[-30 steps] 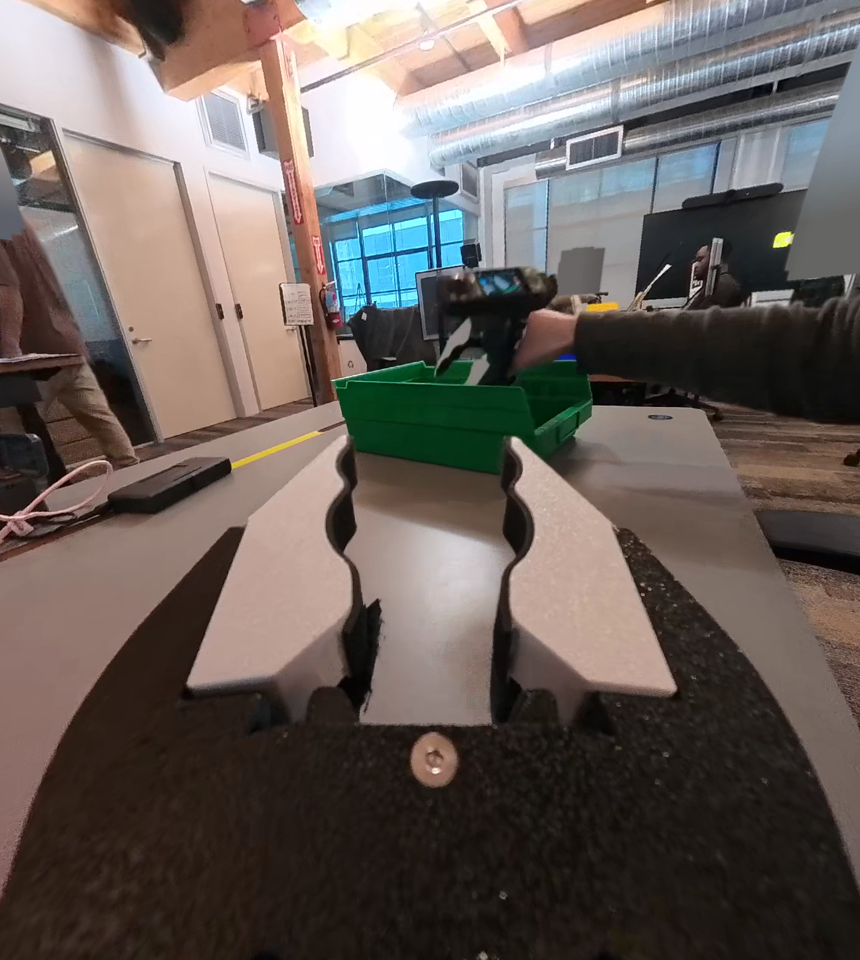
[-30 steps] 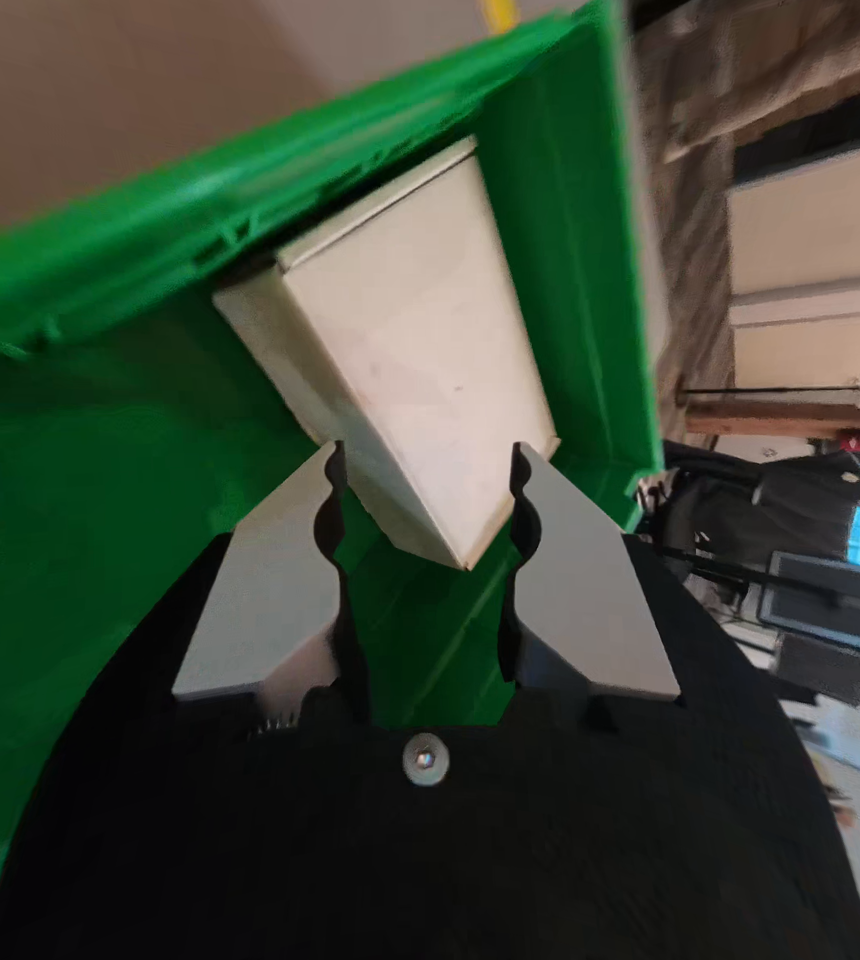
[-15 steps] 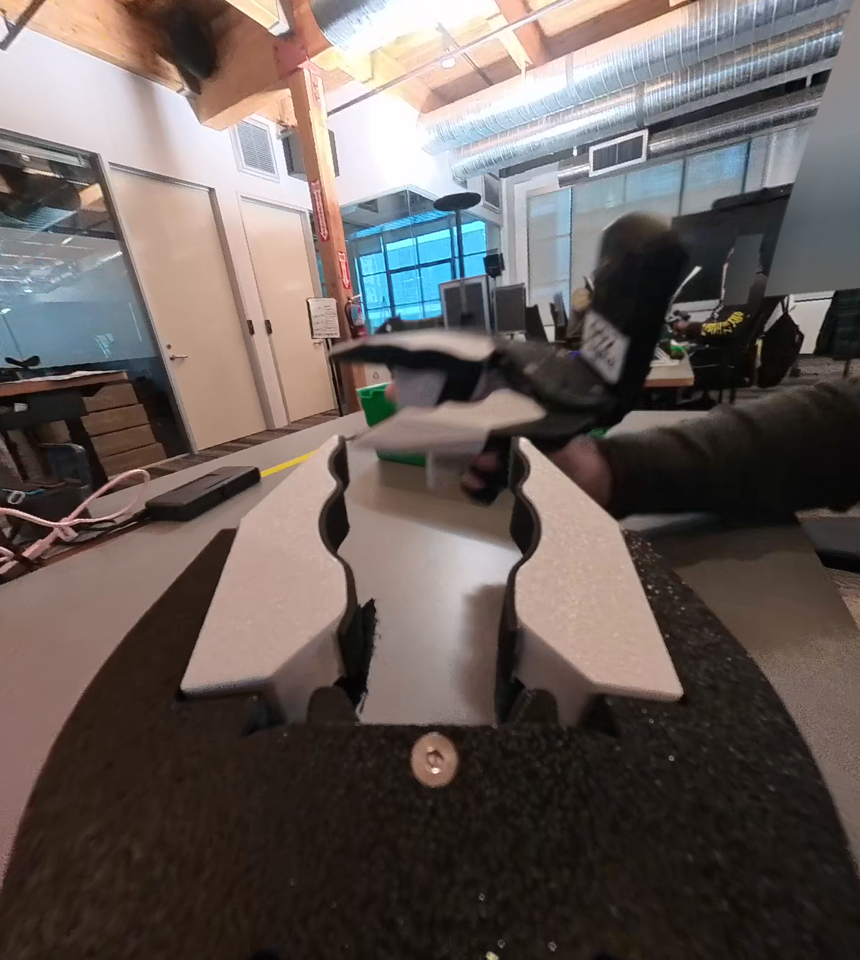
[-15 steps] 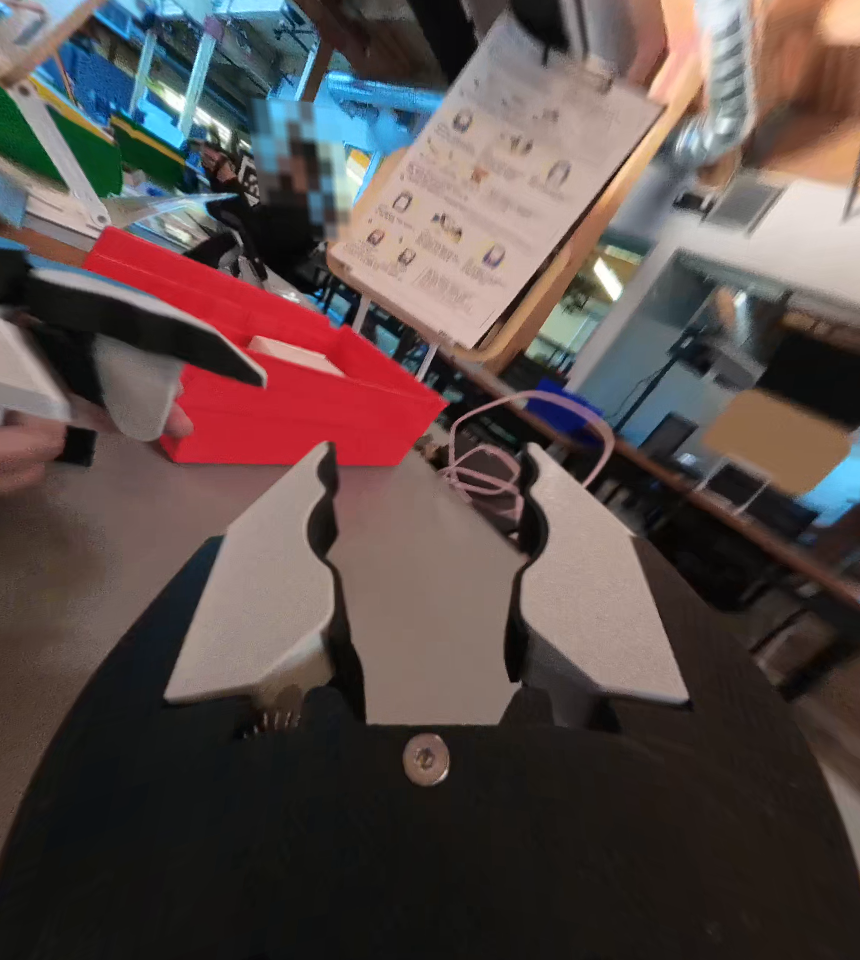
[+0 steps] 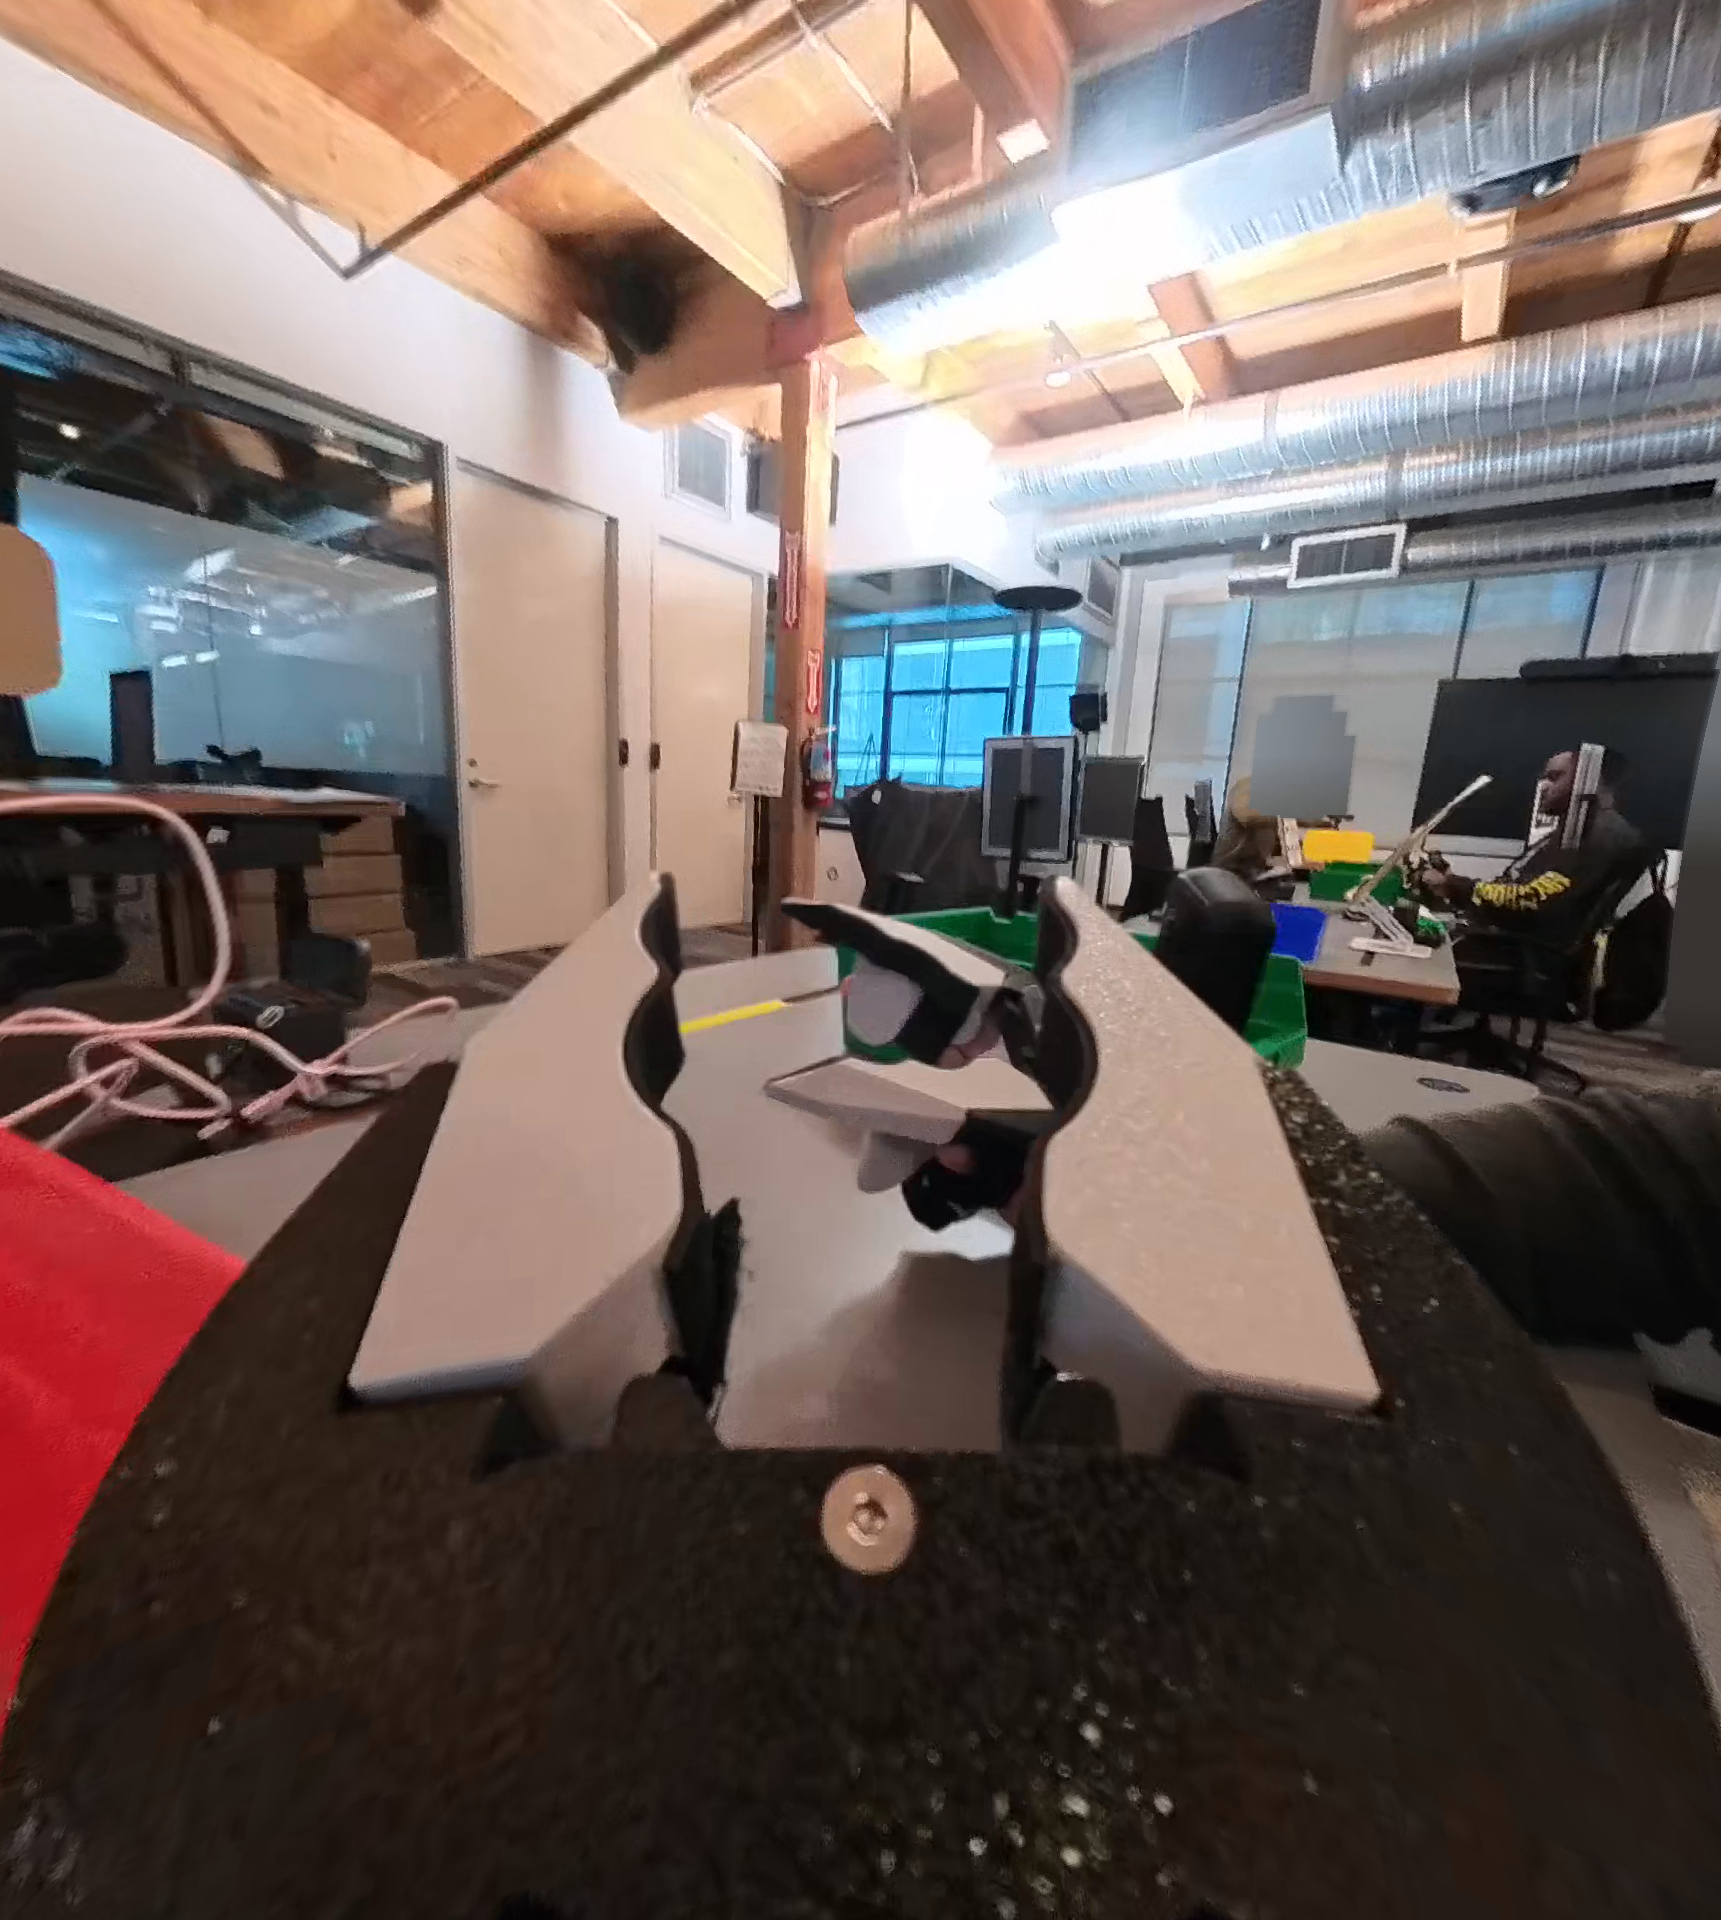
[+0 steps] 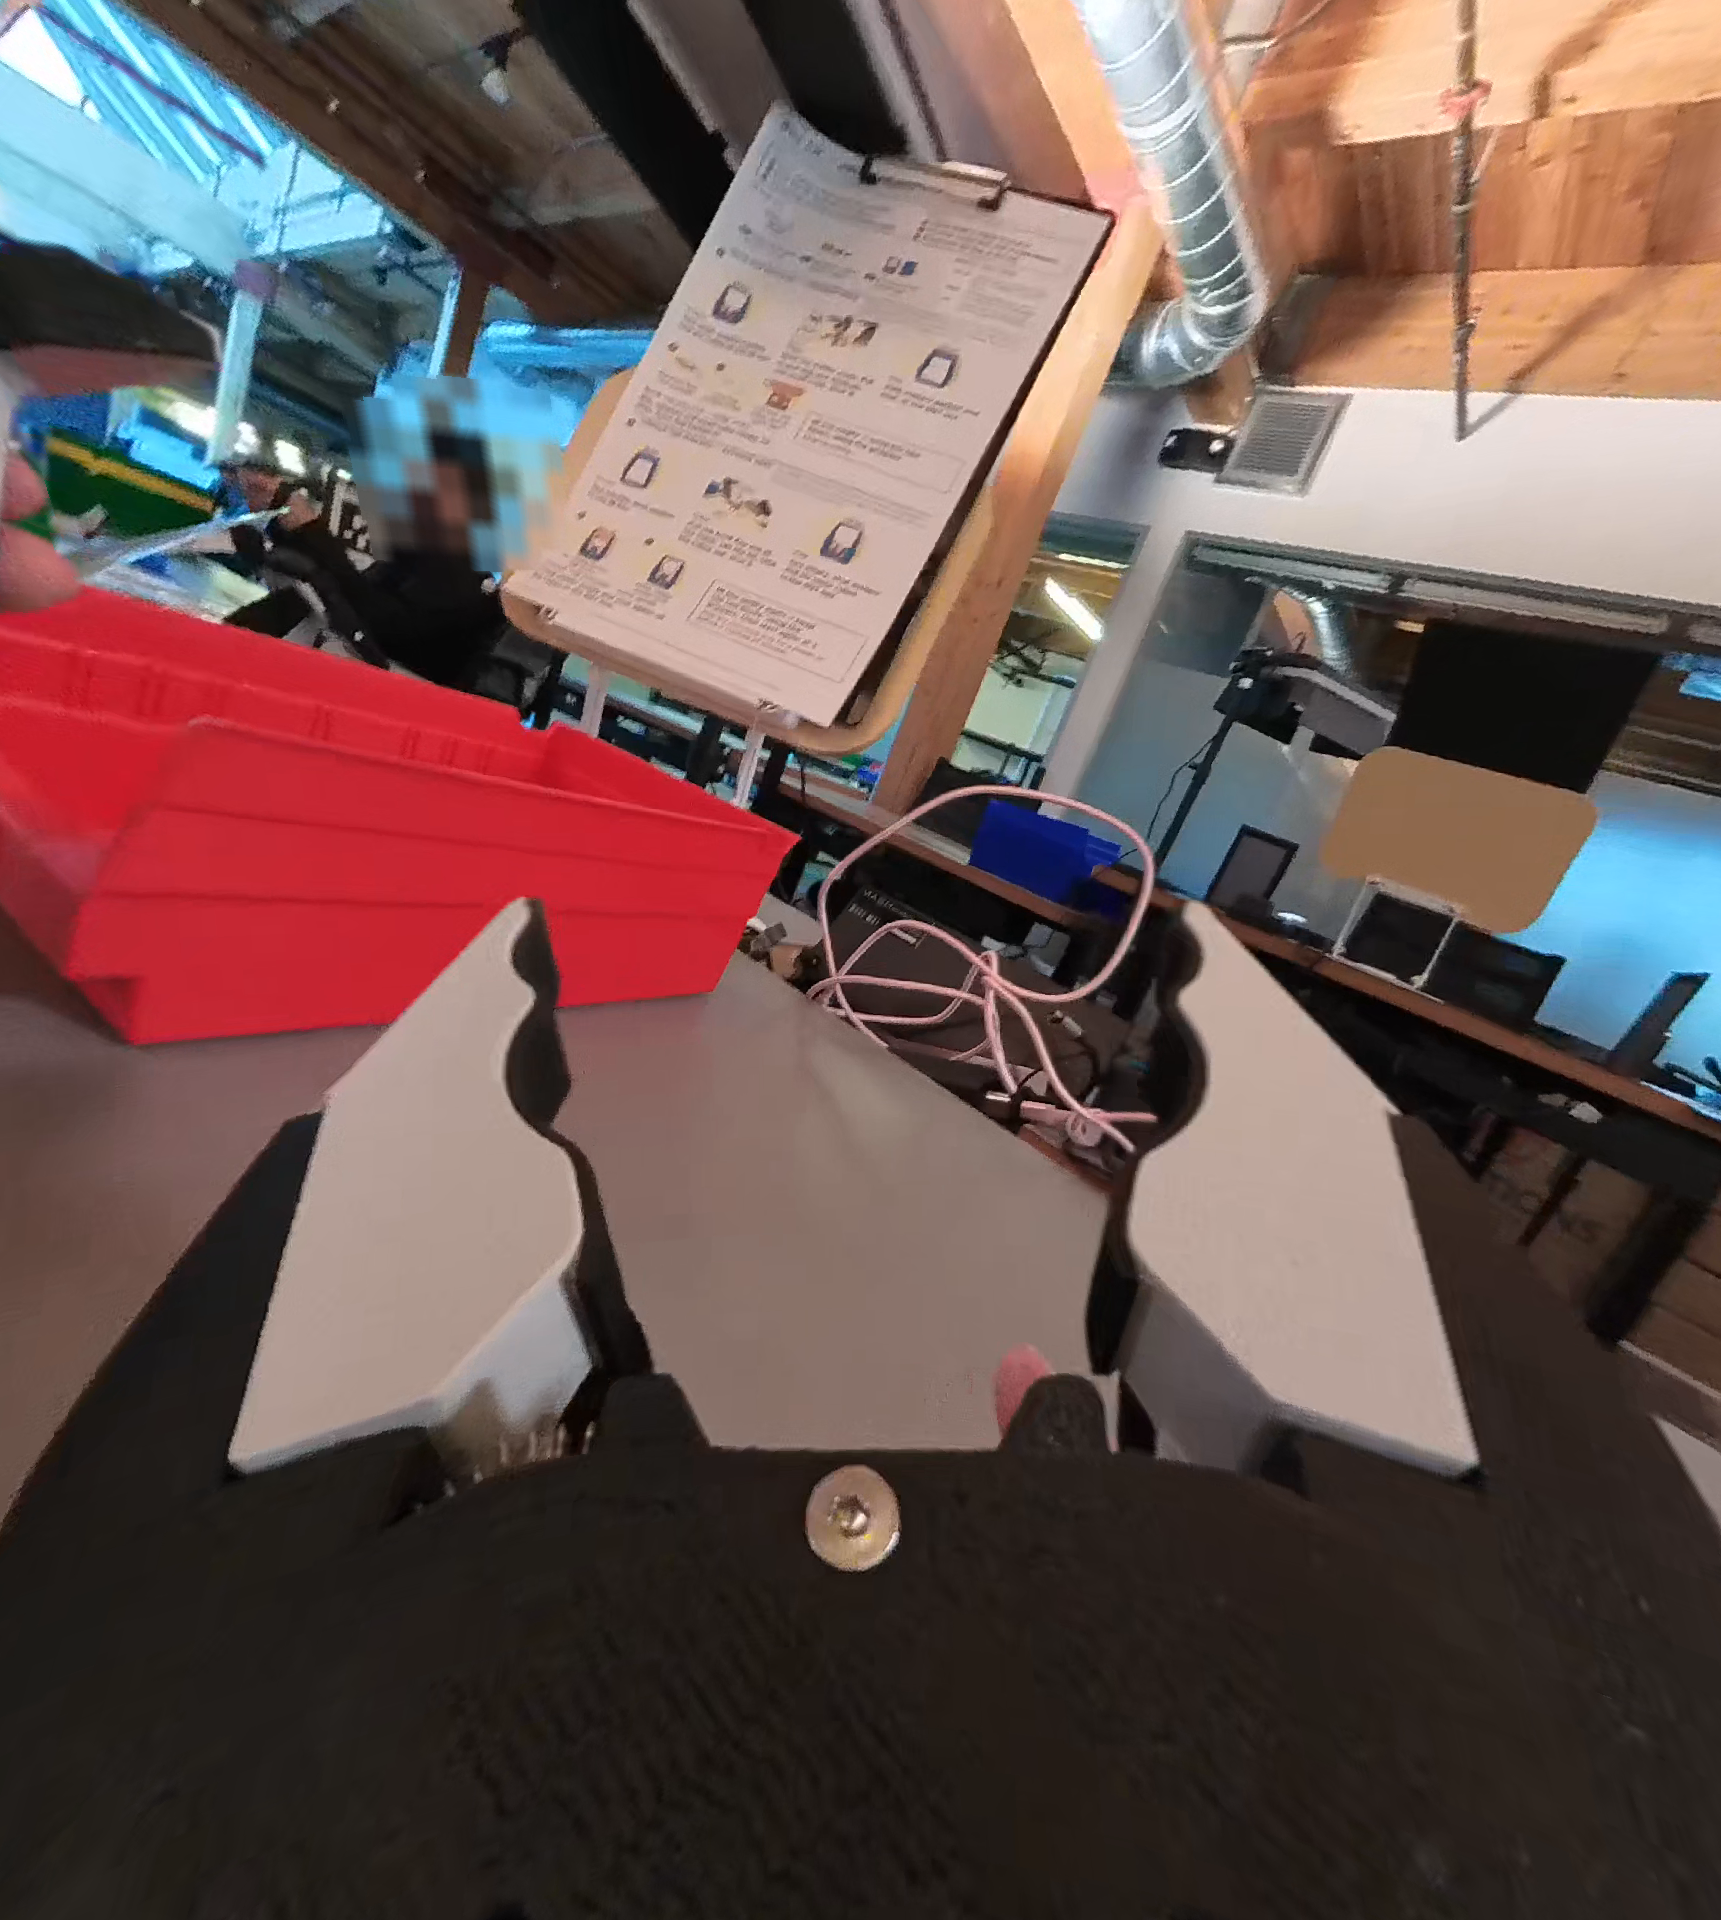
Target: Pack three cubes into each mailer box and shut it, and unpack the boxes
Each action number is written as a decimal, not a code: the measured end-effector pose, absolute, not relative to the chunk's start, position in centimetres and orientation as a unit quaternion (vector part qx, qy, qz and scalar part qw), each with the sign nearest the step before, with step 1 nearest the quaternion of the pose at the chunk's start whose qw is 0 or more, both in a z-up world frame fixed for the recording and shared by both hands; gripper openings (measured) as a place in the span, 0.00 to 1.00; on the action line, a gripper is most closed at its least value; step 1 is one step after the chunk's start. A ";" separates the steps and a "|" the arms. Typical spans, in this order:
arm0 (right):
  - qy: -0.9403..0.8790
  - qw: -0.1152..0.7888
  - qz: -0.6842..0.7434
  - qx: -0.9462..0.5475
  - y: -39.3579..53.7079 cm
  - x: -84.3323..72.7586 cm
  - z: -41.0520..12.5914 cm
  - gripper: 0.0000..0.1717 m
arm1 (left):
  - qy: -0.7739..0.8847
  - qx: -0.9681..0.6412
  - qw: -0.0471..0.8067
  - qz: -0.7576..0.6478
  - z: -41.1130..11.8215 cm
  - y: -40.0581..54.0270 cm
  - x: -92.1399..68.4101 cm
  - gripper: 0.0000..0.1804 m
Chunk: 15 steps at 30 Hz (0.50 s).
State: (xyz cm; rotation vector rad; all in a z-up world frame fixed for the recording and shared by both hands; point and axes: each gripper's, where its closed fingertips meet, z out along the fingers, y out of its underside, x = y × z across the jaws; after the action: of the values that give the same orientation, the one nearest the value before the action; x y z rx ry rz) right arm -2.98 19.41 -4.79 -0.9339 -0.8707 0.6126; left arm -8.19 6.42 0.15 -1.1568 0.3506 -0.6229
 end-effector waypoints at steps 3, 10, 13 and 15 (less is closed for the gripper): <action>-0.393 0.763 0.287 -0.426 19.4 -2.7 -4.5 0.70 | 0.169 -0.627 0.711 -0.270 -0.3 7.6 -10.9 0.44; -0.414 0.742 0.314 -0.423 18.5 -4.0 -5.2 0.71 | 0.352 -0.732 0.581 -0.052 -0.4 14.1 -21.3 0.44; -0.424 0.737 0.313 -0.424 18.4 -4.5 -5.5 0.71 | 0.435 -0.743 0.509 0.005 -3.1 18.0 -24.7 0.43; -0.423 0.738 0.316 -0.419 18.3 -4.3 -5.4 0.70 | 0.424 -0.807 0.411 -0.003 -6.1 19.9 -27.3 0.54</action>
State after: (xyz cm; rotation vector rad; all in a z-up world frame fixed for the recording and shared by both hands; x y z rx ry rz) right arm -4.34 18.30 -5.38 -0.9205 -0.9290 0.6937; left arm -27.25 19.93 -6.11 -2.0303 1.0679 -0.0065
